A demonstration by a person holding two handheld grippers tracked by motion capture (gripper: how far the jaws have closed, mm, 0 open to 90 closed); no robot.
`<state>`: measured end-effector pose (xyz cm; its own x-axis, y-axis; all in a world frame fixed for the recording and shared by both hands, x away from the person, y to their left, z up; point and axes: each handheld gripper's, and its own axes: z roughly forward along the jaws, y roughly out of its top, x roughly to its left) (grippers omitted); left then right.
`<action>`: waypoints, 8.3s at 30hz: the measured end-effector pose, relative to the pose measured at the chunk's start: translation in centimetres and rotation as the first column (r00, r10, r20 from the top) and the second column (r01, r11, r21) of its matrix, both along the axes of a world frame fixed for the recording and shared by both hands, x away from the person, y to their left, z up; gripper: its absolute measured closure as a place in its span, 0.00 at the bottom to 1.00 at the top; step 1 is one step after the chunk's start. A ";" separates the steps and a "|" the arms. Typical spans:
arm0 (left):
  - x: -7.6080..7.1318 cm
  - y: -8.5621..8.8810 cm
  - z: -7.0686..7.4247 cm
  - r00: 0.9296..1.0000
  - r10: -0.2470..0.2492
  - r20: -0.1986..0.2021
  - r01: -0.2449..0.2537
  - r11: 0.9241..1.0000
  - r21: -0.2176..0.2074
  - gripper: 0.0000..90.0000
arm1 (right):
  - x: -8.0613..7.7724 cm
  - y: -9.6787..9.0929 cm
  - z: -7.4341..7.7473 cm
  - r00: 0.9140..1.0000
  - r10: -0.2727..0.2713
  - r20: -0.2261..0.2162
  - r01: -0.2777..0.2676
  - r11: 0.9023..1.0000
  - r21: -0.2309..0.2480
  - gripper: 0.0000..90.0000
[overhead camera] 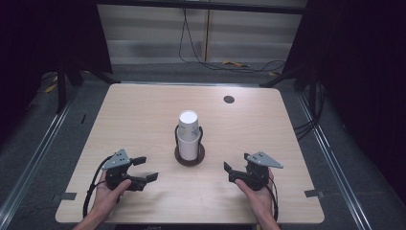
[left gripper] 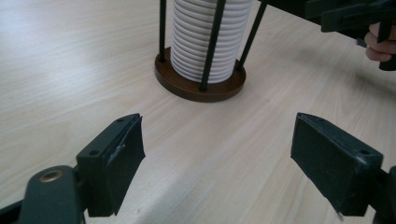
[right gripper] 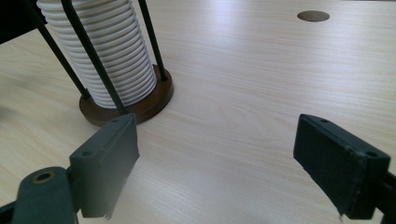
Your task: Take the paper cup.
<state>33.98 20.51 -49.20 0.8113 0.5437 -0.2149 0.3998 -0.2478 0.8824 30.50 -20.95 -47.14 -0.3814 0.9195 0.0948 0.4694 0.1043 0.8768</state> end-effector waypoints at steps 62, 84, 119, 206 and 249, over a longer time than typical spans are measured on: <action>-0.6 -0.3 0.8 1.000 -0.023 -0.009 0.023 1.000 0.000 0.18 | 4.2 4.4 7.9 0.954 0.300 0.006 -0.299 0.950 0.093 0.21; -0.7 -0.4 0.5 0.999 -0.030 -0.014 0.030 0.999 0.010 0.18 | 9.3 8.7 10.1 0.926 0.378 0.003 -0.377 0.924 0.054 0.28; -0.7 -0.3 0.3 0.999 -0.036 -0.017 0.036 0.999 0.025 0.18 | 11.7 11.9 10.2 0.927 0.374 -0.018 -0.374 0.927 0.017 0.36; -0.4 -1.2 0.5 1.000 -0.015 0.003 0.015 0.999 0.031 0.20 | 7.2 6.6 16.0 0.916 0.347 0.201 -0.385 0.903 0.194 0.38; 0.8 -6.7 4.5 0.987 -0.146 0.074 0.150 0.987 -0.058 0.18 | 2.9 5.4 9.4 0.904 0.426 0.043 -0.426 0.884 0.195 0.38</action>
